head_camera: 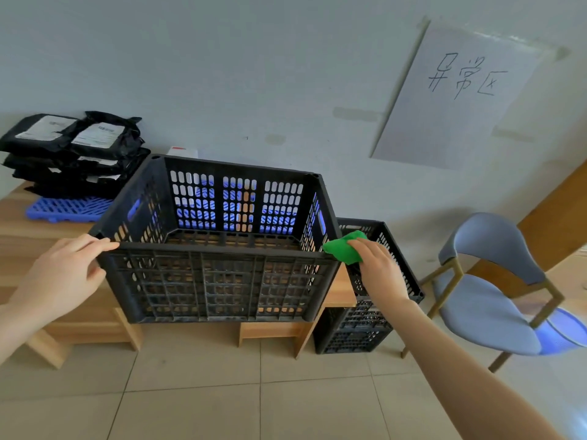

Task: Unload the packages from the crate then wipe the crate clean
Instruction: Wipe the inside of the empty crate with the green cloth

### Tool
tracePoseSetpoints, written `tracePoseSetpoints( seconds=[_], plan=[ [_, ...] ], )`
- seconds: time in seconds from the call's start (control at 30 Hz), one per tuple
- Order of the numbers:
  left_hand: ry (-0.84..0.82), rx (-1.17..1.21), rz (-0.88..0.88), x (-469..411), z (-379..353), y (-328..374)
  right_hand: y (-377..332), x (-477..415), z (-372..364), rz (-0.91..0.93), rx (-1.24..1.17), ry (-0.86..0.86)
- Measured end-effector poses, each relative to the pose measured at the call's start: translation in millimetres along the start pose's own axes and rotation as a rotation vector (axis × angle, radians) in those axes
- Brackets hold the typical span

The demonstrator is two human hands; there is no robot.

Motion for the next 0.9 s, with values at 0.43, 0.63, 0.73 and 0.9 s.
tracePoseSetpoints(
  seconds=[0.43,0.63,0.73,0.9],
  plan=[
    [-0.035,0.034,0.007,4,3,3,-85,-21,15,0.109,-0.139,0.056],
    [-0.004,0.084,-0.053,3,9,2,-116,-20,-45,0.151,0.014,-0.185],
    [0.021,0.034,-0.109,0,8,-6,-112,-21,-55,0.08,0.034,-0.172],
    [-0.03,0.074,-0.038,-3,4,-17,-162,-30,-63,0.204,0.075,-0.074]
  ],
)
Point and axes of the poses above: each hand's wrist, its own x-axis away from the middle knuckle, its own z-axis out of the back of the hand, y = z × x, the point moved 8 cm from there along -x, towards the middle knuckle, and after that the axes turned 1 degree about y, right-handed, at the moved point
